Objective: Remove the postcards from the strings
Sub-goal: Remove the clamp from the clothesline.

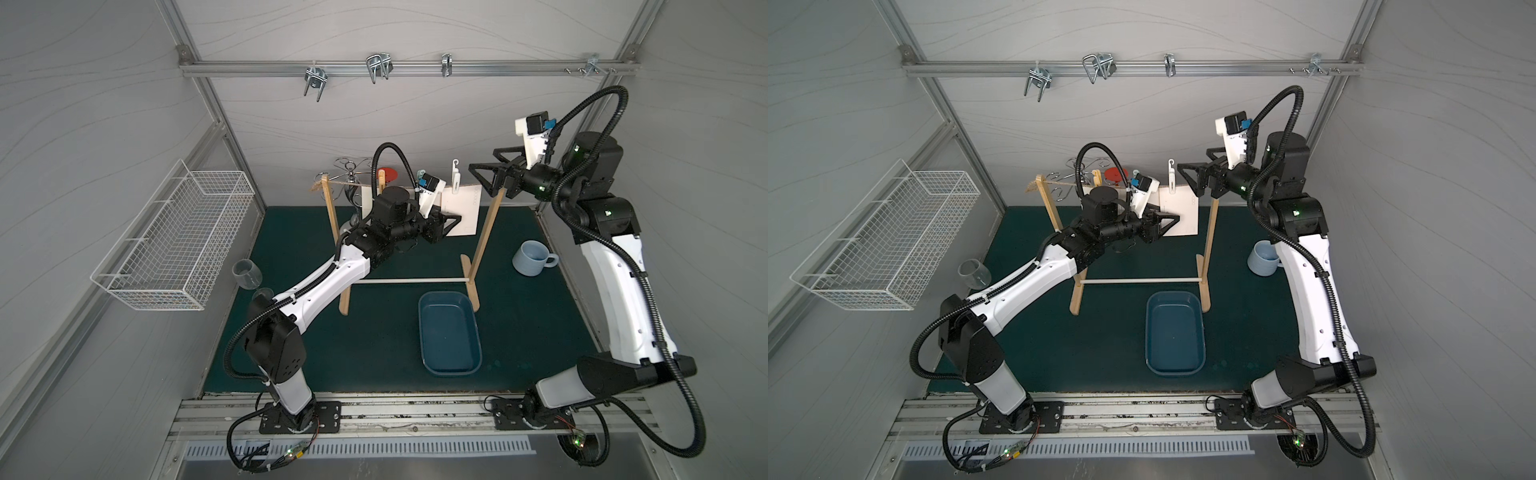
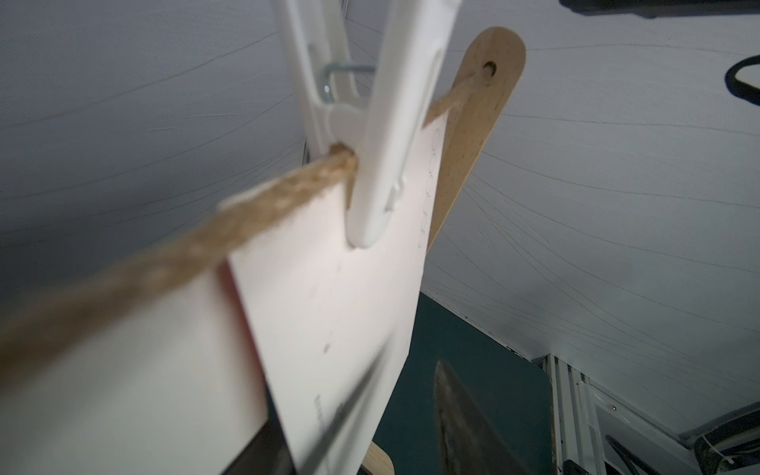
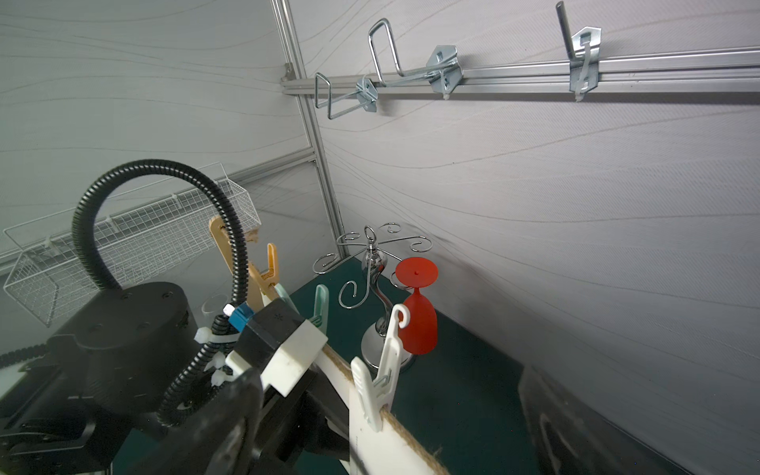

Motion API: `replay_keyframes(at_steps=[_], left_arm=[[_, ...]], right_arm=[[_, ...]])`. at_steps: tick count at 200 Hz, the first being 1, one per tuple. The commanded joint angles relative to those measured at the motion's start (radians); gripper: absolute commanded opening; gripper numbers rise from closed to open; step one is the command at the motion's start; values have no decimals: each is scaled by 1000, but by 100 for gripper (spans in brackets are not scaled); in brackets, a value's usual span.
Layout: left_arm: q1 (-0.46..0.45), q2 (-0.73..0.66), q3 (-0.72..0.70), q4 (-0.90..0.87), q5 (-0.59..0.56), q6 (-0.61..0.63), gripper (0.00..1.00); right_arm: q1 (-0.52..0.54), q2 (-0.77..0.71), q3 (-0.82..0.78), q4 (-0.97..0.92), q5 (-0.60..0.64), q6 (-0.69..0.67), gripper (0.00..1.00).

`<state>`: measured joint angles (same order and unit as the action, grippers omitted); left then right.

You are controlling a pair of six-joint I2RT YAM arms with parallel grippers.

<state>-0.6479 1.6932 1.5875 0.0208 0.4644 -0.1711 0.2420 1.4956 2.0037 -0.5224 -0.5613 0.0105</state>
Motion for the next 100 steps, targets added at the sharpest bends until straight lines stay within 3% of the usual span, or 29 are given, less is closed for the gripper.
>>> replay_keyframes(at_steps=[1, 42, 75, 90, 100], left_arm=[[8, 13, 21, 59, 36, -8, 39], [8, 13, 22, 57, 48, -8, 26], [8, 10, 21, 47, 47, -2, 22], [8, 9, 20, 47, 46, 2, 12], [9, 7, 20, 46, 45, 4, 11]], right_arm=[[6, 15, 35, -40, -25, -46, 98], [7, 38, 51, -45, -42, -69, 98], [7, 70, 98, -79, -61, -100, 98], [7, 92, 127, -106, -68, -118, 98], [6, 109, 146, -127, -73, -133, 98]])
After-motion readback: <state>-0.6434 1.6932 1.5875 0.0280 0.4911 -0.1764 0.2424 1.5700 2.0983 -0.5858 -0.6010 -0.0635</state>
